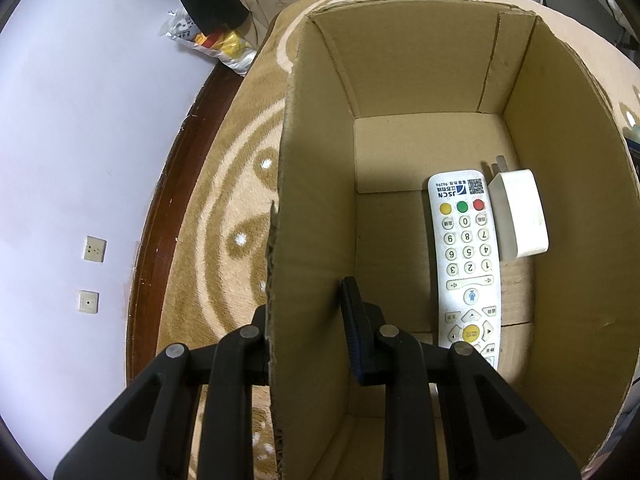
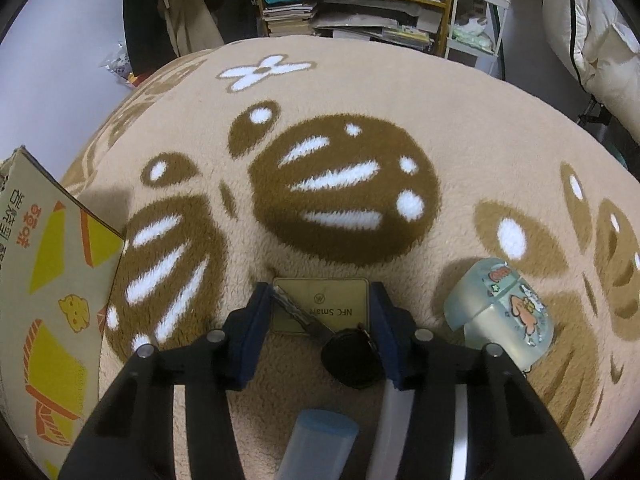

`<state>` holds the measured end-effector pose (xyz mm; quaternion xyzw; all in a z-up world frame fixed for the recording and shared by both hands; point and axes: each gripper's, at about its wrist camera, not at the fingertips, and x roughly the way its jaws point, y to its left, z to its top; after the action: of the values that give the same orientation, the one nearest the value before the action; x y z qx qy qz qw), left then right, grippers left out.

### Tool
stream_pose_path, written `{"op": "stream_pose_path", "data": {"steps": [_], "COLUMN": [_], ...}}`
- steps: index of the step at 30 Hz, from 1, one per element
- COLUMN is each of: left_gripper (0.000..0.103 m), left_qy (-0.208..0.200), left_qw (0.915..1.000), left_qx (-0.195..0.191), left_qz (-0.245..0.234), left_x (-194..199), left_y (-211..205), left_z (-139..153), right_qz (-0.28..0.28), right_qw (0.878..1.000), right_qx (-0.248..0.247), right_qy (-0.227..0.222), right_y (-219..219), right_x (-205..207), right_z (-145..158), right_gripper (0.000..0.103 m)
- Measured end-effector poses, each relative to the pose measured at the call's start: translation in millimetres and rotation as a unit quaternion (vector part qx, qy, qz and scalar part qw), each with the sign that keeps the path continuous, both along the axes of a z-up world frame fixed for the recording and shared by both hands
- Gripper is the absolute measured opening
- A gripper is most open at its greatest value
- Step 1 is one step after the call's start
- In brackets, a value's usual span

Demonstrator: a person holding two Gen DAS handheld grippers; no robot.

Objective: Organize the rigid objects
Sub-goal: 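Grasp the black NFC card reader with the right tool, then drop the NFC card reader into the box and open the right tool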

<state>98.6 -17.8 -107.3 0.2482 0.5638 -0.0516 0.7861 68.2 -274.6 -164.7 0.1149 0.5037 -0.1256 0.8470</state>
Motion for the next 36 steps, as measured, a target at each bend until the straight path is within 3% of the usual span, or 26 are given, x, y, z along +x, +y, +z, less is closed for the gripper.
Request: {"op": "stream_pose_path", "data": {"steps": [13,22,27,36], "left_gripper": [0.024,0.023,0.024,0.023], "left_qy": [-0.001,0.0,0.0,0.002], "left_qw": [1.0,1.0,1.0,1.0], "left_qx": [0.003,0.002,0.001,-0.003], "left_qz": [-0.002,-0.001,-0.001,0.001], "left_x": [0,0,1,2], "left_y": [0,2,2,4], "left_z": [1,0,0,0], "right_qz": [0.002,0.012,0.047,0.147], "right_qw": [0.999,0.992,0.982,0.967], "right_qx": [0.019,0.033,0.044,0.053], "right_qy": [-0.046,-0.118,-0.176,-0.201], "right_y": [15,29,54,125], "right_x": [-8,-22,-28,-33], "right_z": [24,72,113,142], "right_gripper": [0.052,0.052,0.052,0.052]}}
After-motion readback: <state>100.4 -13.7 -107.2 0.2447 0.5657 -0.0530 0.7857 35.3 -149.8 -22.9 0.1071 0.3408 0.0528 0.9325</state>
